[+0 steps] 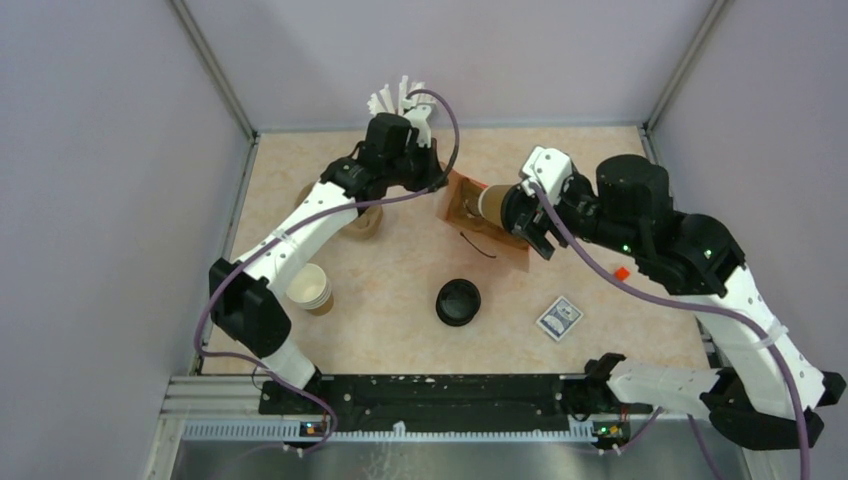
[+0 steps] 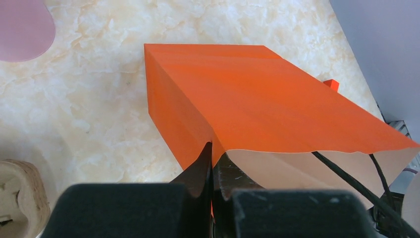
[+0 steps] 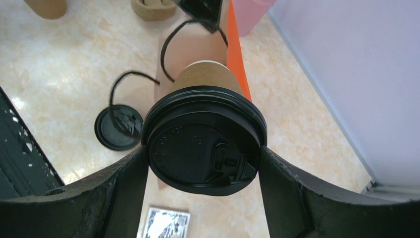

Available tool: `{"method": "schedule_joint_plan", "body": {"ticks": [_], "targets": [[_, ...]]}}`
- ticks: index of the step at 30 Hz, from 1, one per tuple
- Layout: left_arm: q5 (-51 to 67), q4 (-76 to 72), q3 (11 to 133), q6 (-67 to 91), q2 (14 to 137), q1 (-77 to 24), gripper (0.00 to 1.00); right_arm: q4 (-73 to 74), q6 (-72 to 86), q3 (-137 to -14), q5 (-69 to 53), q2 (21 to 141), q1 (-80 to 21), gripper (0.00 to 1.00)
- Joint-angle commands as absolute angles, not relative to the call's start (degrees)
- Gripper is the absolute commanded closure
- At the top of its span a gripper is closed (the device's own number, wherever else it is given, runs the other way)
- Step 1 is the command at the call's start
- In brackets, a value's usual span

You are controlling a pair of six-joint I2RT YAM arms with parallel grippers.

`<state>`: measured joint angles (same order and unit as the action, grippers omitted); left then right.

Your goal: Pack the takeout coffee

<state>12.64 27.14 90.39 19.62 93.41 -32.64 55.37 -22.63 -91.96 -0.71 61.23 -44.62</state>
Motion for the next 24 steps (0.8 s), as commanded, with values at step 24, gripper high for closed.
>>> {"method": "schedule_joint_plan", "body": {"ticks": [24], "targets": [[16.07, 24.17, 91.46, 20.57, 91.41, -32.61, 0.92, 52.41, -23.74, -85.02, 3.91, 58.58, -45.63, 0.33]]}}
